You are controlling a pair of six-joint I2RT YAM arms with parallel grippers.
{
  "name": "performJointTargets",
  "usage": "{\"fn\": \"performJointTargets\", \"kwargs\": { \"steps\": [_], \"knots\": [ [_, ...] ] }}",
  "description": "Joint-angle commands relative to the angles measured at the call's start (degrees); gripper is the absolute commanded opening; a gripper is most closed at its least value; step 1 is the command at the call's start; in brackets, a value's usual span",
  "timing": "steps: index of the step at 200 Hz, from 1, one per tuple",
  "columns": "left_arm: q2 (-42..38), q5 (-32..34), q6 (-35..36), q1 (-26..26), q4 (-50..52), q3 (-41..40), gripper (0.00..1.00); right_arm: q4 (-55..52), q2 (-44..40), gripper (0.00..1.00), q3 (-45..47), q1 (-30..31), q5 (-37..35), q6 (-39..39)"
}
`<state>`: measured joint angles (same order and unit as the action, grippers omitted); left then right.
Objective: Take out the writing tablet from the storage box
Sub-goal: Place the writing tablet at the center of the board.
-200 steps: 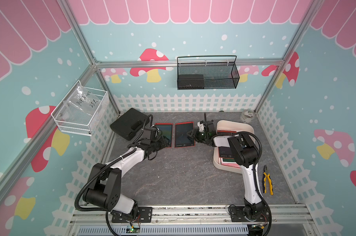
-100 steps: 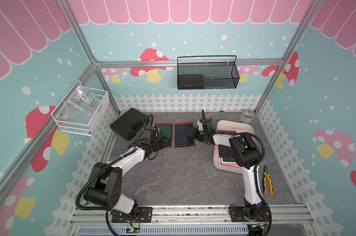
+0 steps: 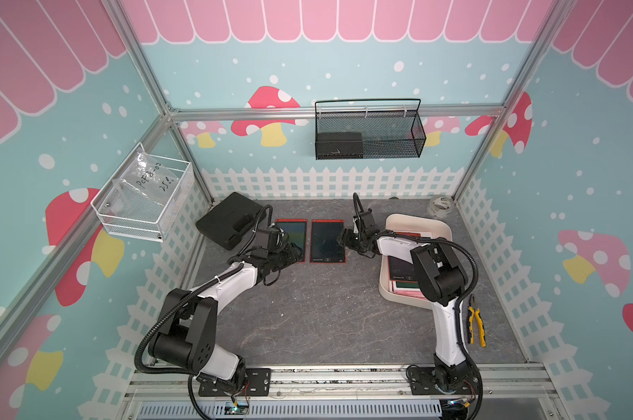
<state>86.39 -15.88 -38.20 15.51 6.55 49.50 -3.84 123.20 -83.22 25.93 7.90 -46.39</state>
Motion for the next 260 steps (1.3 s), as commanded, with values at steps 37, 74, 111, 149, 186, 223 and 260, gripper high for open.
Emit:
{"fn": "performJointTargets", "kwargs": {
  "steps": [37,74,111,149,186,223,260],
  "knots": [
    [0.8,0.7,-0.7,3.0,-0.2,1.3,0.55,-5.9,-10.7,0.66,0.4,0.4,-3.2,11.9],
    [3.9,2.1,-0.6,7.7,0.4,5.1,0.55,-9.6,-21.7,0.65,4.0,-0.1,-10.3,16.2],
    [9.4,3.5,-0.7,14.2,1.5,11.6,0.55,-9.0,-32.5,0.63,13.2,-7.4,-8.4,16.2],
    [16.5,4.7,-0.5,19.5,2.6,19.7,0.55,-8.6,-39.8,0.63,21.9,-17.7,-6.8,17.9],
    [24.7,4.8,-0.1,23.0,5.0,29.0,0.55,-7.4,-41.4,0.62,28.6,-25.7,-4.3,18.8],
    [30.2,5.0,0.8,25.3,7.9,36.2,0.55,-5.0,-40.3,0.61,33.0,-29.7,-1.2,20.1],
    [34.9,4.8,1.0,26.7,11.3,42.6,0.55,-3.4,-39.9,0.61,35.8,-31.9,-0.9,20.8]
  ]
}}
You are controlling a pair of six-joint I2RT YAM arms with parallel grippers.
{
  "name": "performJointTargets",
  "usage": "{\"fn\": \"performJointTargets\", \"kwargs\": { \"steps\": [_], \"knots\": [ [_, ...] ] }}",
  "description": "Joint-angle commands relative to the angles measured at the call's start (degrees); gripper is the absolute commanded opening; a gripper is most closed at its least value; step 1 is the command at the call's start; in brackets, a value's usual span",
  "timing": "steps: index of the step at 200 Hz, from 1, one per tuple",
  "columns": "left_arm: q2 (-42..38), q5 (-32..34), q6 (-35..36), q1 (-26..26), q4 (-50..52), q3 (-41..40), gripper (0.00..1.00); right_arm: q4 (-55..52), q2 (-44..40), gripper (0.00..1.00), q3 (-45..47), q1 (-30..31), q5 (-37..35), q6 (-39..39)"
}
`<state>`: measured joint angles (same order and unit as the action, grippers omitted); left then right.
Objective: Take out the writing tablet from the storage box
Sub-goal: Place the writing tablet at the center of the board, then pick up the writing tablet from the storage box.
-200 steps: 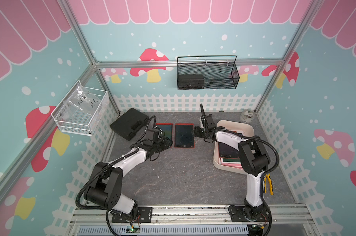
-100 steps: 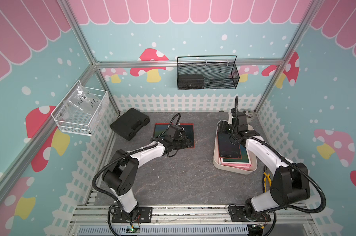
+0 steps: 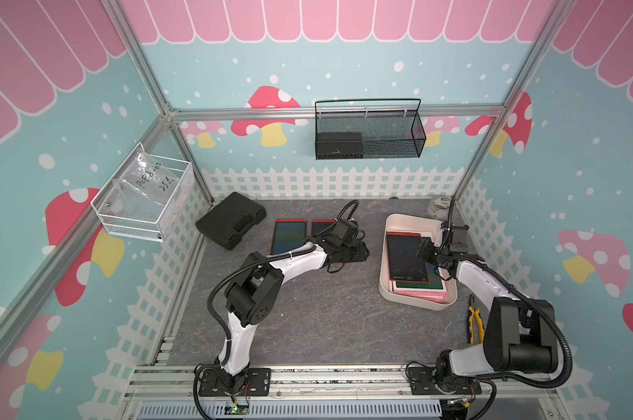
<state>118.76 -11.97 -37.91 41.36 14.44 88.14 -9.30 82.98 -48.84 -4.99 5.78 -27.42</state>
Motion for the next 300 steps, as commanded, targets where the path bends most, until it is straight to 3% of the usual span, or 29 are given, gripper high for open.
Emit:
{"fn": "performJointTargets", "kwargs": {
  "steps": [1,65,300],
  "knots": [
    [2.6,0.9,0.8,0.9,3.5,4.2,0.55,2.1,0.5,0.61,1.5,-1.0,1.2,1.9],
    [5.6,1.3,0.4,3.0,4.9,8.4,0.55,5.2,4.5,0.61,3.1,-3.1,5.1,3.9],
    [10.1,-0.6,0.3,4.5,5.9,13.2,0.55,7.3,10.0,0.61,3.4,-5.2,7.6,5.2]
  ]
}}
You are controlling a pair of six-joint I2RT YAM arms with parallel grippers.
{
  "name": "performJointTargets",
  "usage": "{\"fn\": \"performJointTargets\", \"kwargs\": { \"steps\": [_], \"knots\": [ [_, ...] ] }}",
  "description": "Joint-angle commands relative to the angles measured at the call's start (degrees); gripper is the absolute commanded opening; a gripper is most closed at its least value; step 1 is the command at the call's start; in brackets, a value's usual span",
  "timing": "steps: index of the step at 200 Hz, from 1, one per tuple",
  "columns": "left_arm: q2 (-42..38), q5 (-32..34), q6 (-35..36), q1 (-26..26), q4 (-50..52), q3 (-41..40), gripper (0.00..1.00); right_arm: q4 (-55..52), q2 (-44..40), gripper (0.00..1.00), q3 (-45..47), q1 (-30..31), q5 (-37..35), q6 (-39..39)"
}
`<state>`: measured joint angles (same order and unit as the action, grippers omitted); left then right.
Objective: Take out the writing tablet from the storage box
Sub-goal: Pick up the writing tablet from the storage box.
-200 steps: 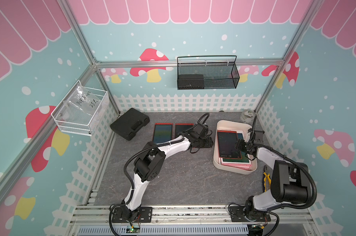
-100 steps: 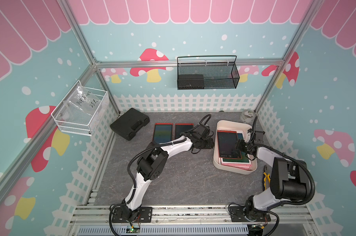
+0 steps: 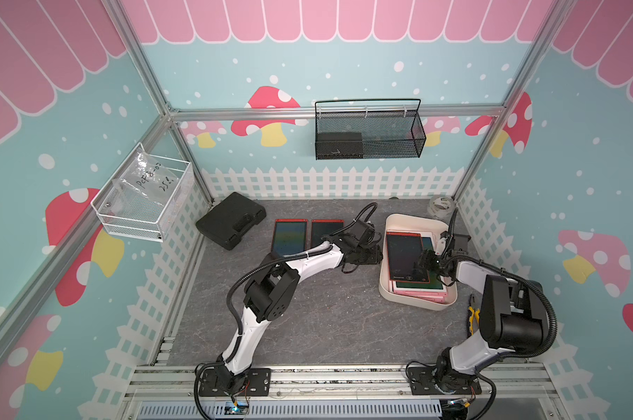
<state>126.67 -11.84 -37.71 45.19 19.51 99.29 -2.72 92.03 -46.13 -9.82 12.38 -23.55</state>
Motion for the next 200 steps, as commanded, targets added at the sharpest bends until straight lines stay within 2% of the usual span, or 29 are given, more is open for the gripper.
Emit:
{"fn": "performJointTargets", "kwargs": {
  "steps": [1,118,200],
  "knots": [
    [2.2,-0.7,0.1,0.7,0.8,2.1,0.55,0.7,0.9,0.61,0.7,-0.4,1.0,1.4],
    [4.9,-1.4,-0.1,2.1,1.5,4.8,0.54,1.9,2.4,0.61,2.2,-0.5,6.0,1.8],
    [6.1,-1.6,-0.2,2.5,2.1,6.3,0.54,4.1,4.3,0.61,3.2,-0.6,13.8,1.3]
  ]
}}
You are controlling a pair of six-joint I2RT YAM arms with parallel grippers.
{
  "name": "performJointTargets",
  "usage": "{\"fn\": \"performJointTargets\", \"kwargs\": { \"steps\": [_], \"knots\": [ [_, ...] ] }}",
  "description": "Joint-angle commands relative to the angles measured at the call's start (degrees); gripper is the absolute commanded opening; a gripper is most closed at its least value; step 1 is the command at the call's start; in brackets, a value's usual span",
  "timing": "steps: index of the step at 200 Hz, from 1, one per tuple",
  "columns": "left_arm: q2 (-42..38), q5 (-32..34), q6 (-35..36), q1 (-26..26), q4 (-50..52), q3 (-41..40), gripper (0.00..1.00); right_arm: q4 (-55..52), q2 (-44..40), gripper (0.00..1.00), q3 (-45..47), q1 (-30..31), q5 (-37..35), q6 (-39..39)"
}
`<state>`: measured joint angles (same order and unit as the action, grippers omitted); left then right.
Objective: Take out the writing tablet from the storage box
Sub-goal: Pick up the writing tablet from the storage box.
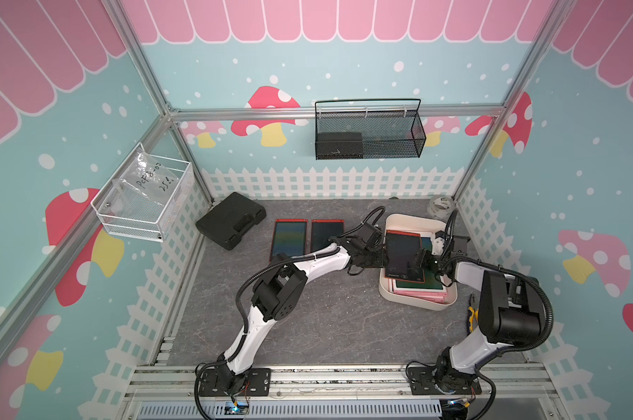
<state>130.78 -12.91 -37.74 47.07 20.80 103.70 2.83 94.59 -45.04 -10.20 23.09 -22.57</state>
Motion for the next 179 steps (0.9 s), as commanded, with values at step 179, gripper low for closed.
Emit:
{"fn": "performJointTargets", "kwargs": {
  "steps": [179],
  "knots": [
    [3.7,-1.0,-0.2,1.1,1.2,3.3,0.53,10.7,5.4,0.57,6.8,-1.3,21.6,-6.8]
  ]
}}
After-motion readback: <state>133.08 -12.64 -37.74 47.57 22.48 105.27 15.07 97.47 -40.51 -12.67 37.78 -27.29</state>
